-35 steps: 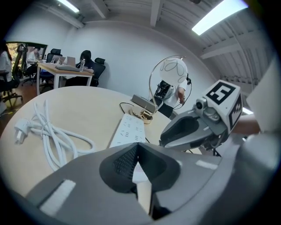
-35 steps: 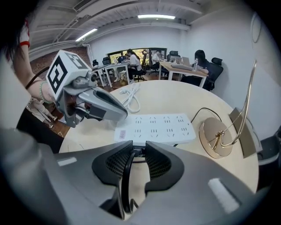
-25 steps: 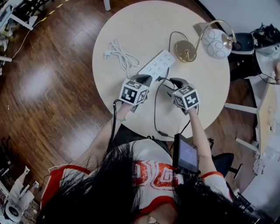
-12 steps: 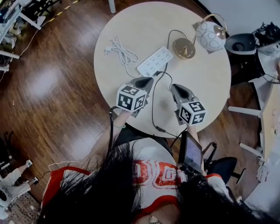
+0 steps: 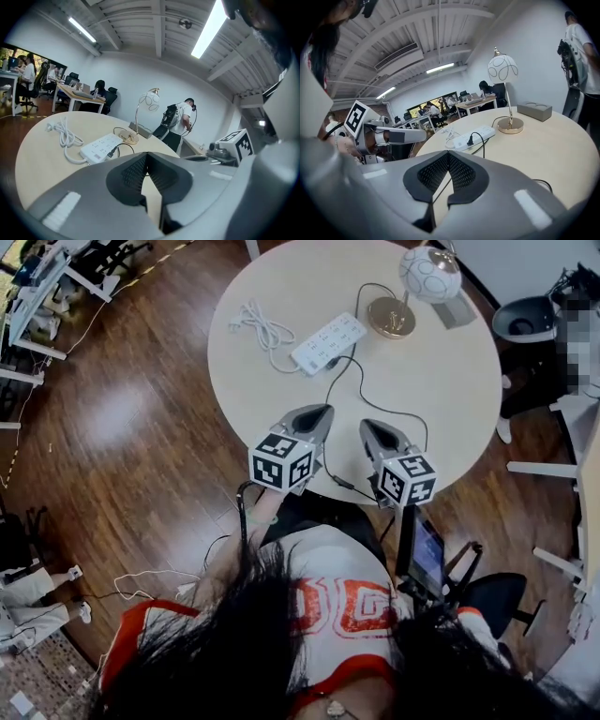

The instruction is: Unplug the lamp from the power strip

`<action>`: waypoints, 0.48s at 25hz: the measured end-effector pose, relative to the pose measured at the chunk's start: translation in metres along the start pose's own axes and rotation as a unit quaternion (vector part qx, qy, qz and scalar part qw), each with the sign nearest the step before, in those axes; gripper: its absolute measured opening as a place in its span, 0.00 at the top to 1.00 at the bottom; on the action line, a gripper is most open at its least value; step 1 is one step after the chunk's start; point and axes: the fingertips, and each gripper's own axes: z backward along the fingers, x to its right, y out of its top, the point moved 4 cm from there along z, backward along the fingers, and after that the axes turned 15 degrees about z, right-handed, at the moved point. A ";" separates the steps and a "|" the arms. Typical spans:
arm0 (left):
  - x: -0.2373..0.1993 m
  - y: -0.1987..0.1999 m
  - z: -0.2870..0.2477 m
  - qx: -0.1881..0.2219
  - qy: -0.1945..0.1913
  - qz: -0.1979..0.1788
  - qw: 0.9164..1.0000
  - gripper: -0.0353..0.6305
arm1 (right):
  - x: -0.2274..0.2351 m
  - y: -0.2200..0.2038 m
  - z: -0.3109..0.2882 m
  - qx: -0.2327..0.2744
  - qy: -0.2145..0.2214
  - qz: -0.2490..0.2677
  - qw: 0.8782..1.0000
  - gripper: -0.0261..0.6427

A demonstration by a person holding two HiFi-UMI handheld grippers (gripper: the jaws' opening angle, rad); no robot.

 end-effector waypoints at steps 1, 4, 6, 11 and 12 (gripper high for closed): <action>0.006 -0.003 0.006 0.007 0.001 0.000 1.000 0.95 | -0.006 -0.001 0.003 0.002 0.003 0.006 1.000 0.96; 0.021 -0.011 0.020 0.019 0.001 -0.006 1.000 0.95 | -0.020 -0.001 0.012 0.009 0.007 0.022 1.000 0.96; 0.028 -0.015 0.031 0.024 0.001 -0.013 1.000 0.95 | -0.028 -0.001 0.016 0.016 0.007 0.025 1.000 0.96; 0.031 -0.016 0.060 0.034 0.003 -0.019 0.999 0.95 | -0.054 0.004 0.018 0.020 0.005 0.036 0.999 0.96; 0.030 -0.016 0.065 0.036 0.004 -0.018 0.999 0.95 | -0.059 0.004 0.018 0.019 0.004 0.039 0.999 0.96</action>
